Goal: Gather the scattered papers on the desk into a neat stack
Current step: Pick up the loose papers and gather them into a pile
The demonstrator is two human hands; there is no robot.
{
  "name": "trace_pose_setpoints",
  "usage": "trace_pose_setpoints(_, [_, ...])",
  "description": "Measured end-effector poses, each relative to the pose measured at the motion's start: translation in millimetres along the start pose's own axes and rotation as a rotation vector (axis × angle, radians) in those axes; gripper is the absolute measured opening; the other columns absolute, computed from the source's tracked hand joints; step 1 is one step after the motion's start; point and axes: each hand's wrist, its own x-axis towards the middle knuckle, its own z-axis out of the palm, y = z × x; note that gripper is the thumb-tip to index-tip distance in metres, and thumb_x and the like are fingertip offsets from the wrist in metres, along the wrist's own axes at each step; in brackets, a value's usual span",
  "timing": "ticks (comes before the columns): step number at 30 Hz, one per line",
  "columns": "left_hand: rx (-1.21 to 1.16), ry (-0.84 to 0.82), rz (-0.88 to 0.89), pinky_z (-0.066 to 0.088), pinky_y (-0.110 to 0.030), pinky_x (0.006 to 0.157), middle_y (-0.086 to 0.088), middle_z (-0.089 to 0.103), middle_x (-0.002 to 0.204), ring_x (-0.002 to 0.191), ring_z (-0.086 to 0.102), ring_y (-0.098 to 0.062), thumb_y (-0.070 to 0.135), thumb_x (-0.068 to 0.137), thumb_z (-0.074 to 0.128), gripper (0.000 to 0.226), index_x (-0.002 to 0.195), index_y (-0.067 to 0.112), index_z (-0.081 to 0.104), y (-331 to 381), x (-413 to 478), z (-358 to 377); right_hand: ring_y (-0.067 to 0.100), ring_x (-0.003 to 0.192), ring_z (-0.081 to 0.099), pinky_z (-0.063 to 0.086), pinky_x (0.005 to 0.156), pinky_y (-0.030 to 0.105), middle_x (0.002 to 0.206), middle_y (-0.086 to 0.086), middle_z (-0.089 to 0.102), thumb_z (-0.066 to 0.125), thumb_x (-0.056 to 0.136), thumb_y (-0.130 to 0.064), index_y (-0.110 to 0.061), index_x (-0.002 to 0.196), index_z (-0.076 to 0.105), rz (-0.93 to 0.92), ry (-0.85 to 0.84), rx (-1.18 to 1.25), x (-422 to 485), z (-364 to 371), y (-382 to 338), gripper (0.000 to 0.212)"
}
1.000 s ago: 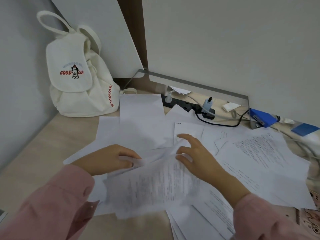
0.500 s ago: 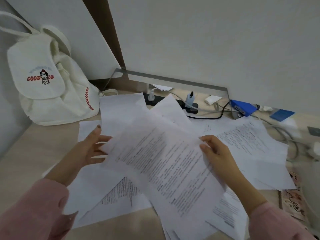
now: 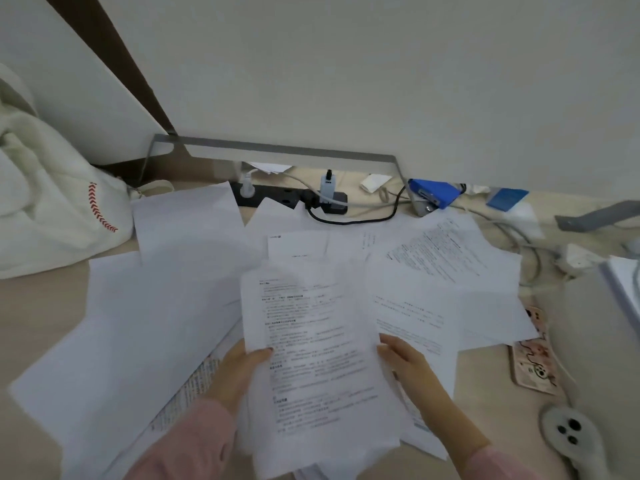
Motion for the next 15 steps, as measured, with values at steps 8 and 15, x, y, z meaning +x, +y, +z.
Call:
trace_pose_setpoints(8, [0.098,0.148,0.007,0.046,-0.029,0.075,0.004,0.061,0.09,0.085,0.058,-0.018,0.002,0.089,0.054,0.031,0.118,0.013,0.055,-21.5,14.1,-6.2,0.036,0.103,0.055,0.048,0.079,0.04,0.124,0.019,0.052,0.068,0.078,-0.021,-0.004,0.124,0.048,0.396,0.467,0.052,34.4,-61.3,75.0,0.052])
trace_pose_setpoints(15, [0.124,0.176,-0.015,0.047,-0.03,0.074,-0.001,0.062,0.092,0.086,0.058,-0.022,-0.002,0.09,0.051,0.025,0.109,0.012,0.058,-31.8,12.5,-7.2,0.025,0.076,0.052,0.042,0.063,0.031,0.091,0.015,0.059,0.063,0.083,-0.008,0.005,0.11,0.056,0.265,0.439,0.096,39.6,-58.0,84.3,0.03])
